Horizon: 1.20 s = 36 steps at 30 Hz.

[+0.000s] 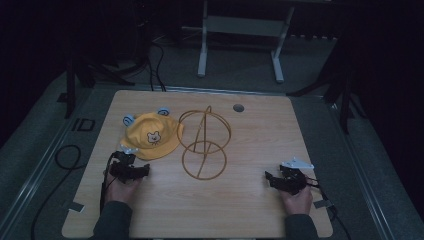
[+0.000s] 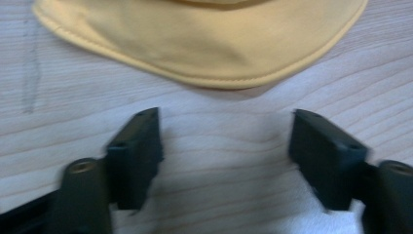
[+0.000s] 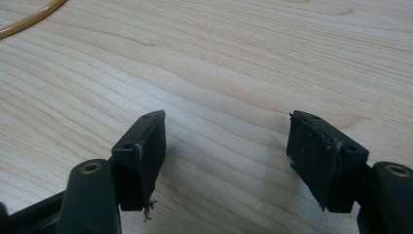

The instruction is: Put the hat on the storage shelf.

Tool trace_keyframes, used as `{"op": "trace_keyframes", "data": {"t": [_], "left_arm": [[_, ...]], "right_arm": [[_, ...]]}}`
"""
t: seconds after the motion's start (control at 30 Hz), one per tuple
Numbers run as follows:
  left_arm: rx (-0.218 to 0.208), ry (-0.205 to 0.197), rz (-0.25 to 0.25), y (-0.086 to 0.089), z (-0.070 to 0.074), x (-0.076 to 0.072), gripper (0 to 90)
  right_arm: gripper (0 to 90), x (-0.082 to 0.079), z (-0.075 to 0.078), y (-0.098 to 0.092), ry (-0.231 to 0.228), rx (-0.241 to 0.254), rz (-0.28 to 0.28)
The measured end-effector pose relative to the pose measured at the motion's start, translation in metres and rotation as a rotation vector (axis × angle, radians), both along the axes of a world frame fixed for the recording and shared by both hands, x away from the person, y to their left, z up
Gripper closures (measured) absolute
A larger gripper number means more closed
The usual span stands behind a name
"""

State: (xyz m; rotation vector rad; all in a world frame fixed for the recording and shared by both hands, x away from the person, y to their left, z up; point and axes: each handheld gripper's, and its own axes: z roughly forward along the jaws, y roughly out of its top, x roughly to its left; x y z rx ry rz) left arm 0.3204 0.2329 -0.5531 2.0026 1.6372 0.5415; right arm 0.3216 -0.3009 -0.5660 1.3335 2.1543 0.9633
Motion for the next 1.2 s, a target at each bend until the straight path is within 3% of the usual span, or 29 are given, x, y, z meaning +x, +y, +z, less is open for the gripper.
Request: {"op": "trace_keyframes", "data": {"t": [0.17, 0.43, 0.63, 0.8, 0.97, 1.2], "left_arm": [[-0.014, 0.047, 0.002, 0.006, 0.006, -0.003, 49.0], [0.005, 0.051, -0.061, 0.015, 0.014, -0.011, 52.9], [0.007, 0.056, -0.162, 0.027, 0.023, -0.015, 56.9], [0.015, 0.048, -0.205, 0.033, 0.031, -0.018, 59.3], [0.053, 0.031, -0.296, 0.038, 0.051, -0.018, 63.2], [0.054, 0.017, -0.358, 0.041, 0.072, -0.013, 66.2]], "right_arm": [[30.2, 0.000, 0.000, 0.000, 0.000, 0.000, 0.000], [29.9, 0.000, 0.000, 0.000, 0.000, -0.001, 0.002], [29.5, 0.001, 0.000, 0.000, 0.001, 0.000, 0.006], [29.0, 0.001, 0.000, 0.000, 0.002, -0.001, 0.009], [28.9, 0.001, 0.000, 0.000, 0.002, 0.000, 0.010], [28.9, 0.001, 0.000, 0.000, 0.002, 0.001, 0.010]]}}
